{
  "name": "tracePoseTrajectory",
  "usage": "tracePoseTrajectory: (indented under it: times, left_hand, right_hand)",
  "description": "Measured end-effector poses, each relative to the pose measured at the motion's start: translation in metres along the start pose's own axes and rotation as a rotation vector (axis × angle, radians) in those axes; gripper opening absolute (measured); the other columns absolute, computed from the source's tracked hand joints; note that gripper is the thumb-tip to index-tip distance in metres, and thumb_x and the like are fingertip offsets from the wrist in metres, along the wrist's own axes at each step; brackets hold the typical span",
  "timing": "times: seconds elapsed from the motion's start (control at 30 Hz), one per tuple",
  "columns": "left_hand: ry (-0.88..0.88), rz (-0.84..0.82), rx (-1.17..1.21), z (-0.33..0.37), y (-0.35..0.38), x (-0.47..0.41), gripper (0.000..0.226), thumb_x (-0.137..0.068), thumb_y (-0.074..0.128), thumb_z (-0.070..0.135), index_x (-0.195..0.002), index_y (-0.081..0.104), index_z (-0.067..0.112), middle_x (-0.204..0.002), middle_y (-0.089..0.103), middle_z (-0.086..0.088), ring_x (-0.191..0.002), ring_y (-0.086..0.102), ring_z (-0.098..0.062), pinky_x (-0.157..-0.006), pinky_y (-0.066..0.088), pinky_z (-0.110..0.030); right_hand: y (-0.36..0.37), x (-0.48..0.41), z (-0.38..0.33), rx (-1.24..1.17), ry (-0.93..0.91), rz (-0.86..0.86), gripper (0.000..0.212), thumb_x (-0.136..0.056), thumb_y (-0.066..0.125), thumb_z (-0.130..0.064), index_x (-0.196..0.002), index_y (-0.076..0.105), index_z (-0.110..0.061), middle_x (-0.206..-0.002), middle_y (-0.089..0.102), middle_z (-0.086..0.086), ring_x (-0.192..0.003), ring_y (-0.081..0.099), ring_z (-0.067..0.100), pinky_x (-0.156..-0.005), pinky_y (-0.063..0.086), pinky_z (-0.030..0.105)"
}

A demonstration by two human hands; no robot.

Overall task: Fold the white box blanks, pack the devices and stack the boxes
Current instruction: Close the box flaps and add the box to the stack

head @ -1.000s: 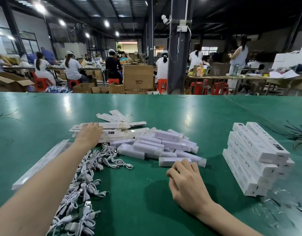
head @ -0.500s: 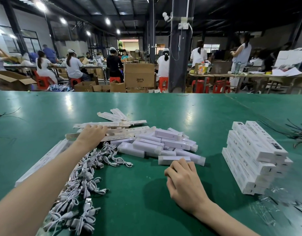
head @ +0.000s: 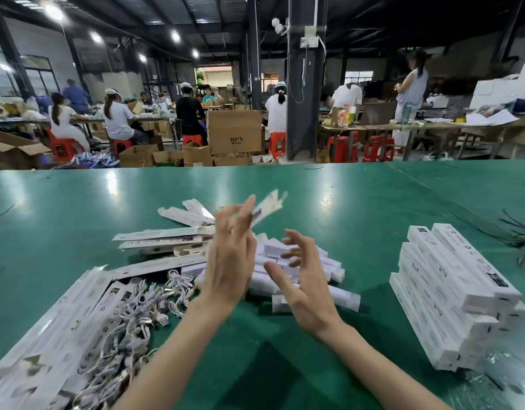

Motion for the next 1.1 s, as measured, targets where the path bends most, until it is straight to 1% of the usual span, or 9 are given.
tracePoseTrajectory:
  times: [0.07, 0.17, 0.27, 0.33, 0.43, 0.6, 0.77, 0.93, 1.1]
  left_hand:
    - [0.001, -0.087, 0.032, 0.008, 0.007, 0.013, 0.054, -0.096, 0.033, 0.014, -0.149, 0.026, 0.018, -0.122, 0.044, -0.009, -0.093, 0.054, -0.021, -0.081, 0.052, -0.035]
    - [-0.07, -0.166, 0.108, 0.012, 0.012, 0.031, 0.058, -0.099, 0.035, 0.024, -0.153, 0.015, 0.024, -0.118, 0.033, 0.016, -0.105, 0.044, -0.013, -0.092, 0.046, -0.034]
    - [-0.021, -0.277, 0.141, 0.016, 0.008, 0.045, 0.059, -0.102, 0.031, 0.025, -0.153, 0.01, 0.004, -0.139, 0.031, 0.002, -0.116, 0.038, -0.003, -0.107, 0.034, -0.021]
    - [0.004, -0.296, 0.155, 0.021, -0.001, 0.05, 0.064, -0.102, 0.024, 0.035, -0.153, 0.001, 0.002, -0.142, 0.029, -0.004, -0.12, 0.035, -0.002, -0.108, 0.022, -0.01]
    - [-0.01, -0.267, 0.209, 0.033, -0.013, 0.059, 0.067, -0.102, 0.027, 0.044, -0.154, -0.002, 0.012, -0.128, 0.025, 0.015, -0.111, 0.037, -0.001, -0.098, 0.032, -0.014]
    - [-0.103, -0.041, 0.268, 0.049, -0.021, 0.081, 0.036, -0.099, 0.048, 0.031, -0.134, 0.042, 0.024, -0.116, 0.045, 0.025, -0.107, 0.046, 0.013, -0.089, 0.039, -0.008]
    - [-0.201, 0.128, 0.25, 0.059, -0.022, 0.088, 0.025, -0.086, 0.066, 0.011, -0.103, 0.06, 0.03, -0.09, 0.06, 0.029, -0.078, 0.054, 0.016, -0.07, 0.041, -0.005]
    - [-0.178, 0.015, 0.243, 0.058, -0.027, 0.094, 0.029, -0.088, 0.063, 0.014, -0.116, 0.057, 0.023, -0.093, 0.065, 0.018, -0.08, 0.055, 0.016, -0.069, 0.041, -0.004]
    - [-0.129, -0.18, 0.183, 0.054, -0.026, 0.099, 0.061, -0.098, 0.043, 0.02, -0.153, 0.017, 0.011, -0.138, 0.053, -0.01, -0.105, 0.062, -0.023, -0.08, 0.049, -0.03]
  right_hand:
    - [0.006, -0.008, -0.009, -0.057, -0.023, -0.006, 0.053, -0.084, 0.062, -0.043, -0.13, 0.038, -0.031, -0.124, 0.047, -0.007, -0.108, 0.05, 0.004, -0.095, 0.04, 0.018]
    - [0.013, -0.006, -0.015, -0.115, -0.057, -0.035, 0.045, -0.084, 0.063, -0.037, -0.125, 0.046, -0.028, -0.12, 0.054, -0.003, -0.108, 0.054, 0.01, -0.096, 0.045, 0.031]
    - [0.009, -0.002, -0.021, -0.175, -0.08, -0.092, 0.043, -0.085, 0.065, -0.03, -0.124, 0.048, -0.03, -0.117, 0.056, 0.001, -0.103, 0.058, 0.018, -0.092, 0.048, 0.033]
    - [0.0, 0.001, -0.026, -0.153, -0.123, -0.163, 0.041, -0.085, 0.065, -0.027, -0.122, 0.049, -0.032, -0.111, 0.054, 0.003, -0.096, 0.059, 0.018, -0.087, 0.049, 0.028]
    - [-0.016, 0.006, -0.031, -0.181, -0.143, -0.254, 0.042, -0.082, 0.07, -0.019, -0.12, 0.055, -0.025, -0.106, 0.055, 0.014, -0.094, 0.057, 0.026, -0.085, 0.051, 0.033]
    - [-0.029, 0.015, -0.039, -0.139, -0.235, -0.284, 0.022, -0.078, 0.074, 0.001, -0.095, 0.061, 0.005, -0.096, 0.059, 0.012, -0.087, 0.058, 0.032, -0.073, 0.05, 0.048]
    - [-0.022, 0.022, -0.045, -0.167, -0.311, -0.163, 0.012, -0.073, 0.072, -0.005, -0.074, 0.061, -0.007, -0.077, 0.059, -0.006, -0.066, 0.055, 0.011, -0.059, 0.043, 0.021]
    - [-0.023, 0.022, -0.046, -0.166, -0.254, -0.184, 0.018, -0.073, 0.076, -0.001, -0.081, 0.063, -0.011, -0.077, 0.064, -0.001, -0.073, 0.06, 0.026, -0.066, 0.05, 0.041]
    - [-0.028, 0.019, -0.05, -0.284, -0.216, -0.19, 0.053, -0.081, 0.072, -0.003, -0.123, 0.049, -0.026, -0.093, 0.065, -0.004, -0.092, 0.063, 0.019, -0.088, 0.05, 0.035]
Point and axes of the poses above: each hand's wrist, its own x-axis away from the middle knuckle, its own y-axis out of the palm, z = x × y, the point moved 1 cm from there along -x, towards the middle knuckle
